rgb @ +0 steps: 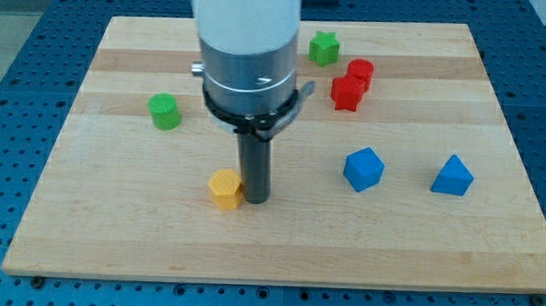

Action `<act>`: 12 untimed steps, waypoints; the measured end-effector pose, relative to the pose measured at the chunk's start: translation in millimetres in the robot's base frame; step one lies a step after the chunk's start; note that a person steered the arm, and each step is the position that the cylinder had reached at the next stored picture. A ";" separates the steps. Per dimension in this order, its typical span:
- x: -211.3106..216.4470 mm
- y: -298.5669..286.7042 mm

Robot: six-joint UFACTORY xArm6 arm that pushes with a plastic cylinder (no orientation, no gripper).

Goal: Adjust the yellow blocks and the green circle to form a diagonal line

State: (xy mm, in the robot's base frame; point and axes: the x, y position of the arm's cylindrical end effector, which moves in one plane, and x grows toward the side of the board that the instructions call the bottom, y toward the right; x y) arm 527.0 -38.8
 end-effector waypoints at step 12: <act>-149.7 -78.9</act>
State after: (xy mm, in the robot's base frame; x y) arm 377.3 -117.6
